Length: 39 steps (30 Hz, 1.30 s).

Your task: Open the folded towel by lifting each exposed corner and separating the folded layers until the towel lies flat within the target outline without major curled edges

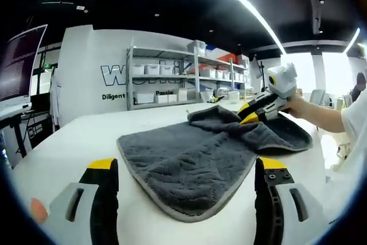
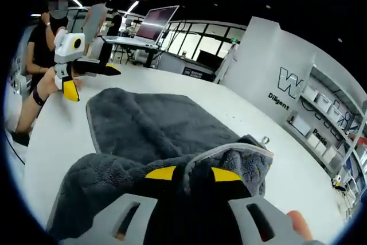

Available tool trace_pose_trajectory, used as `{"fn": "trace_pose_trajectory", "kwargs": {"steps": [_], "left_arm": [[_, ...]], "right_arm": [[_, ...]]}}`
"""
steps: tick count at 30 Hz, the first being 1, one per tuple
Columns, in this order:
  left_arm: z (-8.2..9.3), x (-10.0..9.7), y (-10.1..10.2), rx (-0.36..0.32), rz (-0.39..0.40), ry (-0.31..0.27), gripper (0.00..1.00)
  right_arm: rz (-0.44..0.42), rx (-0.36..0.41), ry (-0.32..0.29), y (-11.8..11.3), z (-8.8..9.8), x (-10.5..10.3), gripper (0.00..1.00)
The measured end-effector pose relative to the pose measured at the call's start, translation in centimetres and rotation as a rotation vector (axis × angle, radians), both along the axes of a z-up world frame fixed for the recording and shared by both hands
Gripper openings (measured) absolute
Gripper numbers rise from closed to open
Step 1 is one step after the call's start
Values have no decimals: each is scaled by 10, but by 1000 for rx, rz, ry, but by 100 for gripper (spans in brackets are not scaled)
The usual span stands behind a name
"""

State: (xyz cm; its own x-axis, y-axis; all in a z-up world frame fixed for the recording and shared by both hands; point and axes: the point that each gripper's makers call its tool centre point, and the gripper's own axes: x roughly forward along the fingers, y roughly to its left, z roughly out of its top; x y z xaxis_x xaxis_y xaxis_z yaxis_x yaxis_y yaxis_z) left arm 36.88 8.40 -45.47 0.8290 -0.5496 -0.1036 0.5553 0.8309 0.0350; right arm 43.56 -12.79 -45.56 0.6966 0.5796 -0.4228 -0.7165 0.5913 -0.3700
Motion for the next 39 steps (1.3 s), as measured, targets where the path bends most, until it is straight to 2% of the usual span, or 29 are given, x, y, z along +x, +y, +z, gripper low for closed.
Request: {"fn": "trace_pose_trajectory", "kwargs": {"steps": [4,10,21,27,39], "left_arm": [[-1,0,1,4,1,4,97],[-1,0,1,7,2,5,97],[-2,1,3,11,7,5,97],[-3,1,4,13,8,8,96],[-4,1,4,20,8,10,96]], "right_arm": [[8,11,25,5,-4,-7,11],[13,38,41,1,1,-8,3],[7,65,35,-9,11,-12,0],[-25,68,9,-27,22,-7,0],[-148,29,-67,-85,44,11,0]]}}
